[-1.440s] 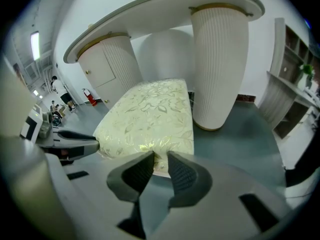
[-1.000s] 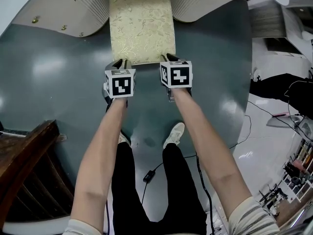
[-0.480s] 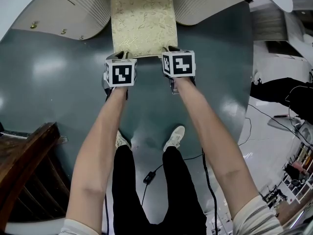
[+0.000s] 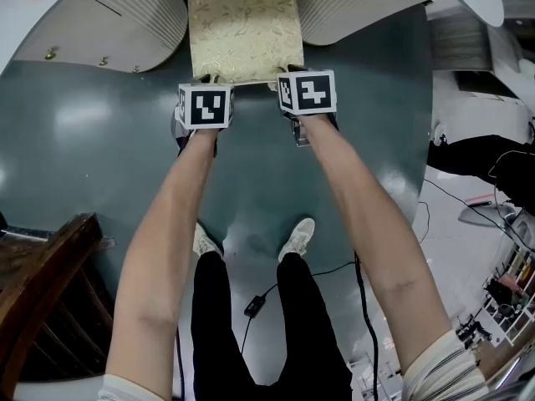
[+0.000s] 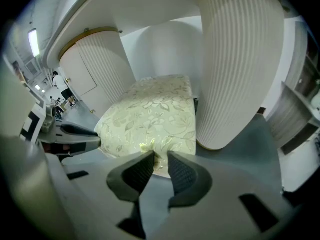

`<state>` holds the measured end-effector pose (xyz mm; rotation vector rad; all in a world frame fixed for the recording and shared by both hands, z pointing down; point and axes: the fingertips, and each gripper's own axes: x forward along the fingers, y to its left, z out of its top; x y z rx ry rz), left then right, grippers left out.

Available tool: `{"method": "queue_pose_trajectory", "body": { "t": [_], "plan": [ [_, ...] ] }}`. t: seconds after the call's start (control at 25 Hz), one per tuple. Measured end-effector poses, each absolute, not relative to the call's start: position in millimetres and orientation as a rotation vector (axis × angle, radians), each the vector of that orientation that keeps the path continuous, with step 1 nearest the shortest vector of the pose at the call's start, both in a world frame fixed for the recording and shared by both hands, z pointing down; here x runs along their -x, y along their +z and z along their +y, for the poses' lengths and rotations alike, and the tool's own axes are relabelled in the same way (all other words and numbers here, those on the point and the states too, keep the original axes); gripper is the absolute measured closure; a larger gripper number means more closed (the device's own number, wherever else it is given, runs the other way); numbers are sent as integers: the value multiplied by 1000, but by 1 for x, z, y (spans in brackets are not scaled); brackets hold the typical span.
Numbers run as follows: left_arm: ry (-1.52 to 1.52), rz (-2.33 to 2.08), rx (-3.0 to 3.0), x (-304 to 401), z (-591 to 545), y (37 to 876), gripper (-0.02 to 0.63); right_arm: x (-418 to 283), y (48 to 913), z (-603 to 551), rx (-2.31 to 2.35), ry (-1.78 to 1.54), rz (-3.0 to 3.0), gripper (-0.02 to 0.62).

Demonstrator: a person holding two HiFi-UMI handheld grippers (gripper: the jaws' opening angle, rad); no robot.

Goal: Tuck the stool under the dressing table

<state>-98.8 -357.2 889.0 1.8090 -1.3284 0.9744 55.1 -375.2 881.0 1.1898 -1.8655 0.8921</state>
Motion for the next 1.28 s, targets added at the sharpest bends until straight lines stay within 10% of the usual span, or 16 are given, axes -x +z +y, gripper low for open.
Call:
{"method": "queue_pose_trajectory", "body": {
  "t": [1.28],
  "plan": [
    [886,-1327,-1821,105,-390,852,543,-52,847,-405,-1273,798,-1864,507]
  ]
}}
